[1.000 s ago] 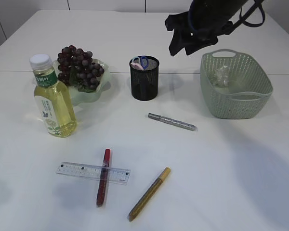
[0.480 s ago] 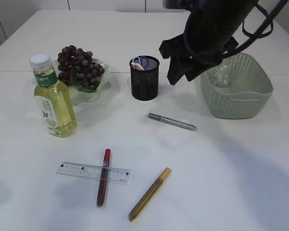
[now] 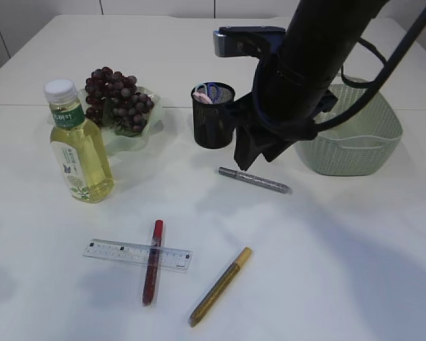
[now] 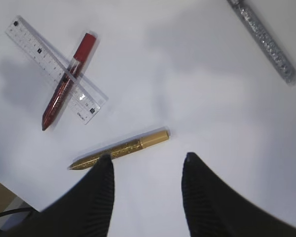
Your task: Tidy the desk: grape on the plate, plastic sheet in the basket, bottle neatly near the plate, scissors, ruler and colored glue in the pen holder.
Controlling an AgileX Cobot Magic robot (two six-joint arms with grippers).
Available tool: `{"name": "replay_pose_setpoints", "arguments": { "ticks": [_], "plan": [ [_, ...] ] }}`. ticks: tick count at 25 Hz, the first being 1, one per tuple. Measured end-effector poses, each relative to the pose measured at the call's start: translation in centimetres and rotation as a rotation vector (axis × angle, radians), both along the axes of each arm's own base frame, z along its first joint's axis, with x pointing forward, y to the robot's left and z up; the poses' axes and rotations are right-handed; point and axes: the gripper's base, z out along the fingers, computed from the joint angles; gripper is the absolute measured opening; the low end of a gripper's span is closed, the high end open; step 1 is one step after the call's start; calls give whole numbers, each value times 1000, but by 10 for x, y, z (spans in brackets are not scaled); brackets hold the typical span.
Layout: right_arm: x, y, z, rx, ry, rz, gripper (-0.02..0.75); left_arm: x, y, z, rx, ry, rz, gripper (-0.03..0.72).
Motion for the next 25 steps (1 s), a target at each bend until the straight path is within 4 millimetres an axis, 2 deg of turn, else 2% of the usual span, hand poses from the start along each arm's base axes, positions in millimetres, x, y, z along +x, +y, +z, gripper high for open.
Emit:
{"name": "replay_pose_setpoints", "arguments": {
  "ticks": [9, 17, 25],
  "plan": [
    [-6, -13, -9, -144, 40, 27, 365, 0, 0, 0, 0, 0, 0, 415],
    [-33, -29, -34, -211, 141, 37, 365, 2, 0, 1, 2, -30, -1, 415],
    [-49, -38, -10, -188, 63, 77, 365, 5, -2, 3, -11, -74, -52, 415]
  ]
}}
